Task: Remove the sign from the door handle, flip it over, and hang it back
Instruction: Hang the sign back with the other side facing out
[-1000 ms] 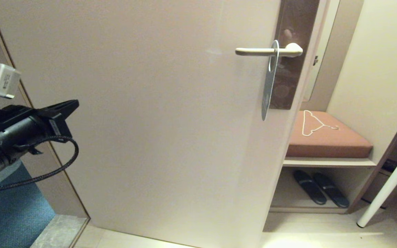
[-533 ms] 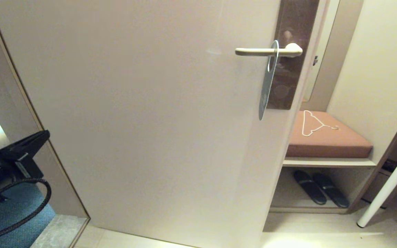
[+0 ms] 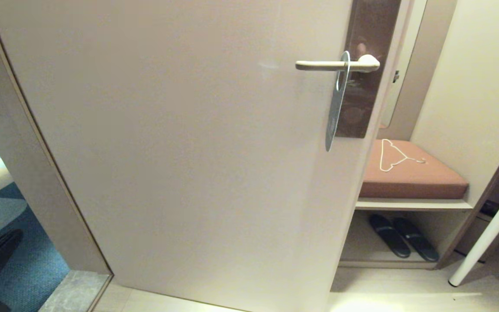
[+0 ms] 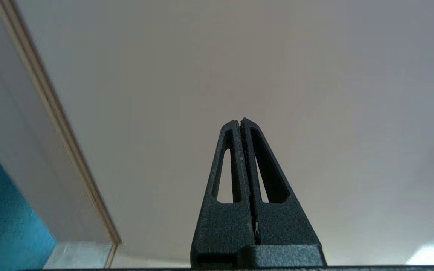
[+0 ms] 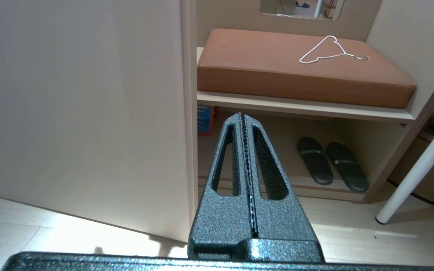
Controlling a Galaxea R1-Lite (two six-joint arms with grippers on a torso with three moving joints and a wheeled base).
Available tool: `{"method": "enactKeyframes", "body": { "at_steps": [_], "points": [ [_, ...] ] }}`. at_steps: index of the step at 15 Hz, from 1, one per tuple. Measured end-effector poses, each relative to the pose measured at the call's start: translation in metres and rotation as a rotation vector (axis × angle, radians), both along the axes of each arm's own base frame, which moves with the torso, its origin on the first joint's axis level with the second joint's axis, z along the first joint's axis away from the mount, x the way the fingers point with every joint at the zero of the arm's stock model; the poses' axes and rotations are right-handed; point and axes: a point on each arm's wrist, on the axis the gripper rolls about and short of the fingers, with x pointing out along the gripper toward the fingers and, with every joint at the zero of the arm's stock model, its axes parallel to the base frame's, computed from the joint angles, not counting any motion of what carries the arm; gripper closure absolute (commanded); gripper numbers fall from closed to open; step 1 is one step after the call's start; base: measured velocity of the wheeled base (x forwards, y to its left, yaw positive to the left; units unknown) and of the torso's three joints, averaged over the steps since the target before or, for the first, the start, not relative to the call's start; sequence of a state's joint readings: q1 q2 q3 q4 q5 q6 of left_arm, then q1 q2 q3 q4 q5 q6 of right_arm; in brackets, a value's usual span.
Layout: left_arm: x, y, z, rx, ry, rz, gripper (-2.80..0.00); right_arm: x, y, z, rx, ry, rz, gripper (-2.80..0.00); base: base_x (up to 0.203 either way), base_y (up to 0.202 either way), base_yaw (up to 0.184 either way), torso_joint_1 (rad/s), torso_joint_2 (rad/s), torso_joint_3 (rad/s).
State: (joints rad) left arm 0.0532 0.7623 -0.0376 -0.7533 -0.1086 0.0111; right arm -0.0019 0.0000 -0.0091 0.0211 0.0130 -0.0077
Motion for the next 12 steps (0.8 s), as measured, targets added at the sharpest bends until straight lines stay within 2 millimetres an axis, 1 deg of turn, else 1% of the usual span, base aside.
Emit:
{"method": "enactKeyframes", "body": {
  "at_steps": [3,5,7,10,12],
  "points": [
    [-0.033,-0.002,-0.018,0.007,0.009,0.004,0.00,0.000,0.000,0.000,-0.001,0.000,0.000,0.00,0.000,0.000,0.000,0.000,0.00,0.000],
    [-0.050,-0.002,-0.031,0.012,0.026,0.019,0.00,0.000,0.000,0.000,0.000,0.000,0.000,0.00,0.000,0.000,0.000,0.000,0.00,0.000],
    [-0.060,-0.002,-0.043,0.010,0.055,0.055,0.00,0.000,0.000,0.000,0.000,0.000,0.000,0.00,0.000,0.000,0.000,0.000,0.00,0.000],
    [-0.077,-0.001,-0.056,0.038,0.009,0.063,0.00,0.000,0.000,0.000,-0.001,0.000,0.000,0.00,0.000,0.000,0.000,0.000,0.00,0.000],
    [-0.084,-0.001,-0.066,0.055,0.009,0.068,0.00,0.000,0.000,0.000,0.000,0.000,0.000,0.00,0.000,0.000,0.000,0.000,0.00,0.000]
  ]
}}
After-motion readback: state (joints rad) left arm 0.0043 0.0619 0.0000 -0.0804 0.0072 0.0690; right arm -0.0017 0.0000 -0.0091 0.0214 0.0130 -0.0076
